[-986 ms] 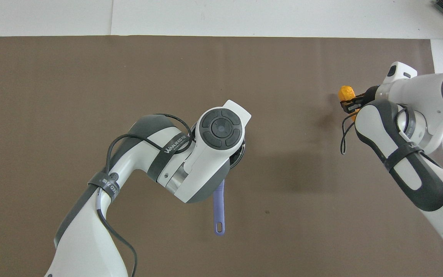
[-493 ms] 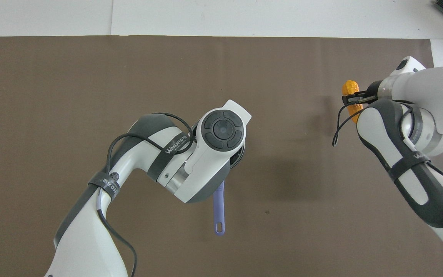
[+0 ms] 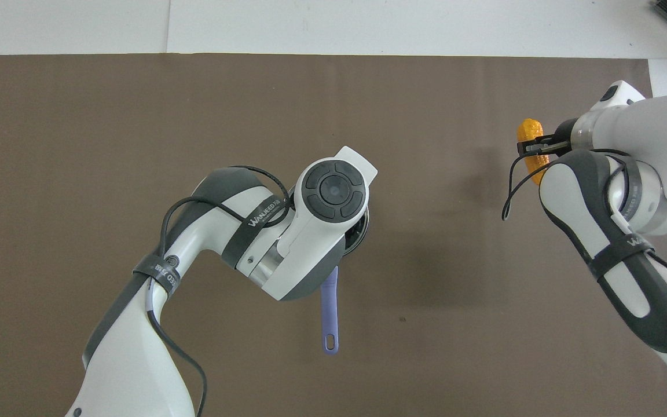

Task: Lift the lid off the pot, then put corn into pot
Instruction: 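Grasp the lid knob with the left gripper while the right gripper grasps the corn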

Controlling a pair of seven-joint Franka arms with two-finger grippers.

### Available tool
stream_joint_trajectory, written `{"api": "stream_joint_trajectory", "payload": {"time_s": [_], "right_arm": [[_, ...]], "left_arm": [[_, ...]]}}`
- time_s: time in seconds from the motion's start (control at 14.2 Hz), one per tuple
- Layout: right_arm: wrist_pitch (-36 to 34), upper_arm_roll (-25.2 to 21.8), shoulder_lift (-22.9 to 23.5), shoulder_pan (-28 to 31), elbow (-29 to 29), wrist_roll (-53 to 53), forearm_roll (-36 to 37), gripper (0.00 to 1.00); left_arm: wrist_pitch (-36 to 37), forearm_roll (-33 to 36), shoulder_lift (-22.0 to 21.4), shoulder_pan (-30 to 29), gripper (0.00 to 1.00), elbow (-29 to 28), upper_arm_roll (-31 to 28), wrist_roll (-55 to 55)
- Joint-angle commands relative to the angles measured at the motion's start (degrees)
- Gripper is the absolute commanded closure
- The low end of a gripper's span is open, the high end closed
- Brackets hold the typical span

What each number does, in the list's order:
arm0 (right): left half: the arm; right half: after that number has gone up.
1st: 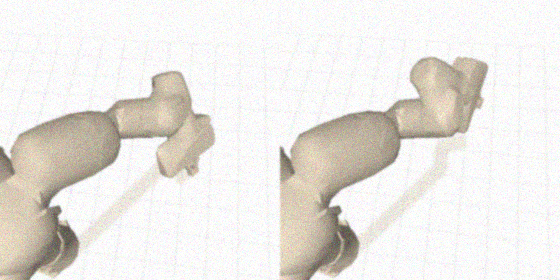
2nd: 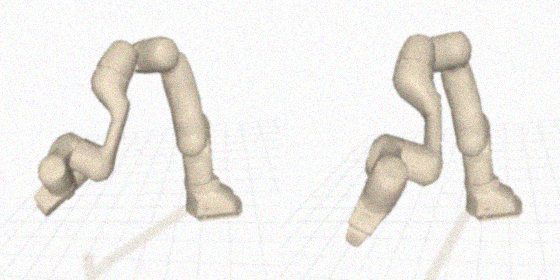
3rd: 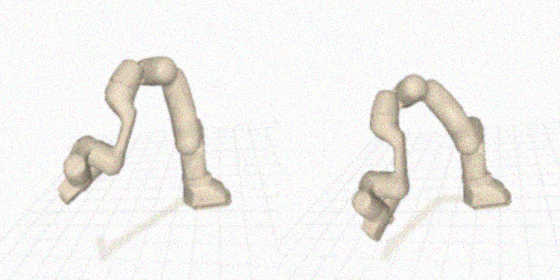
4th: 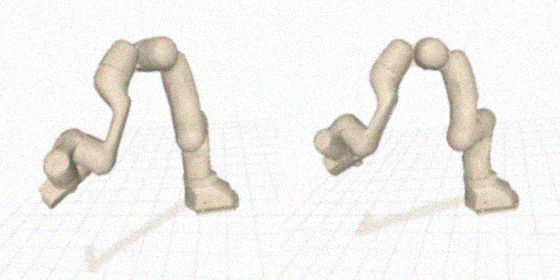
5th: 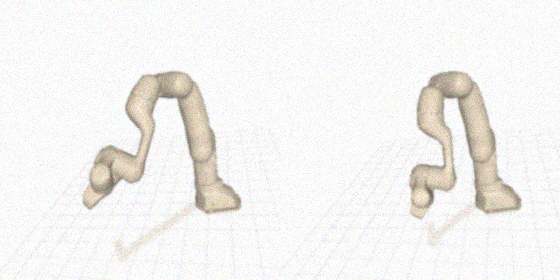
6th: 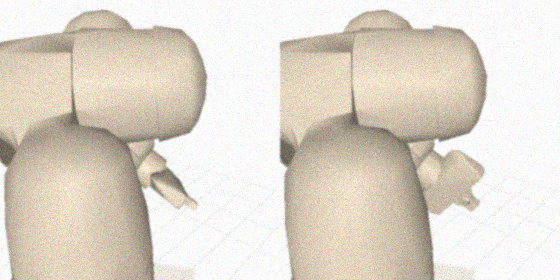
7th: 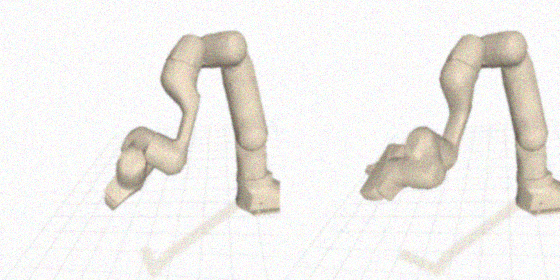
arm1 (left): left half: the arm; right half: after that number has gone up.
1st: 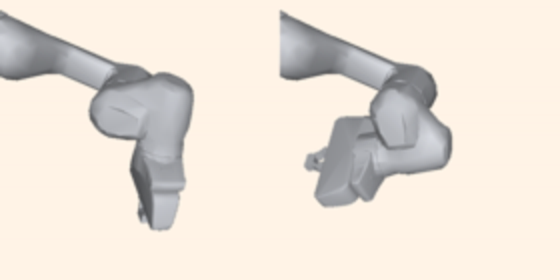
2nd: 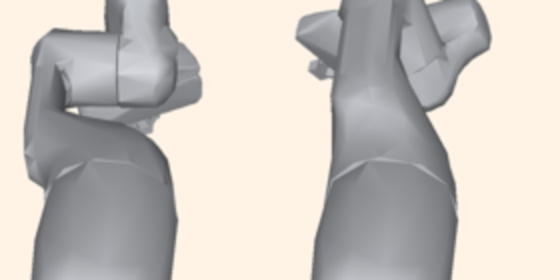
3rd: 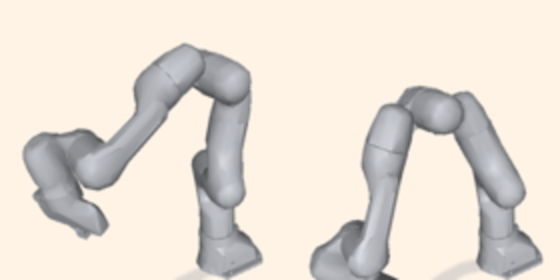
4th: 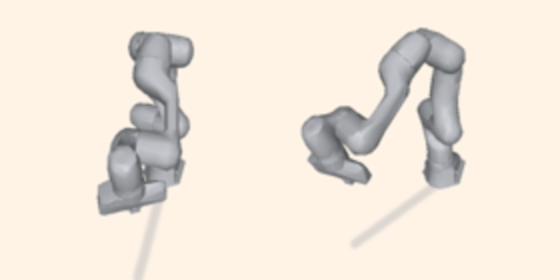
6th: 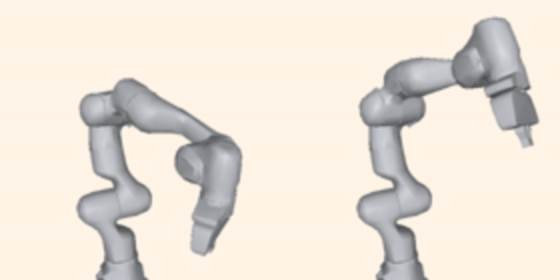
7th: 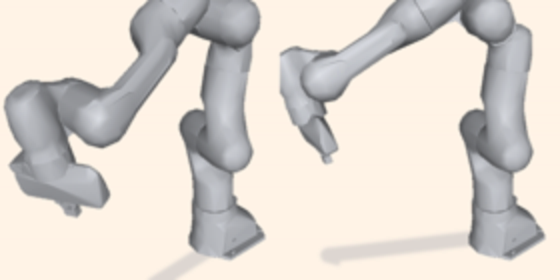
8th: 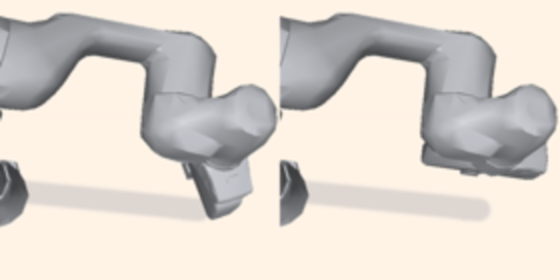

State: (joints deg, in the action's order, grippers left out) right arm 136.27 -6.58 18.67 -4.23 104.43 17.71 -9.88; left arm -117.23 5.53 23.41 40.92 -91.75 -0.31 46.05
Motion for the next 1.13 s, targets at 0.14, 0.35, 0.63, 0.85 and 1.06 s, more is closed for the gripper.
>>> {"api": "stream_joint_trajectory", "payload": {"time_s": [0.14, 0.35, 0.63, 0.85, 1.06], "right_arm": [[-1.4, 0.0, -0.5, 0.0, 0.2, -1.8, 1.3, 1.0], [-1.4, -0.1, -0.5, 0.0, 0.2, -1.9, 1.4, 1.0], [-1.4, 0.0, -0.5, -0.1, 0.2, -3.1, 2.6, 1.0], [-1.4, 0.1, -0.6, -0.1, 0.2, -3.6, 2.8, 1.0], [-1.4, 0.1, -0.6, -0.1, 0.2, -3.6, 2.8, 1.0]], "left_arm": [[0.5, 0.6, 1.2, 0.2, 0.13, 2.0, -0.2, -0.8], [1.1, 0.5, 1.4, 0.5, 0.16, 3.0, -0.3, -0.8], [1.1, 0.6, 1.4, 0.7, 0.24, 3.0, -0.3, -0.7], [1.6, 0.7, 1.4, 0.9, 0.52, 3.3, -0.3, -0.7], [1.7, 0.9, 1.3, 1.1, 0.82, 3.9, -0.3, -0.8]]}}
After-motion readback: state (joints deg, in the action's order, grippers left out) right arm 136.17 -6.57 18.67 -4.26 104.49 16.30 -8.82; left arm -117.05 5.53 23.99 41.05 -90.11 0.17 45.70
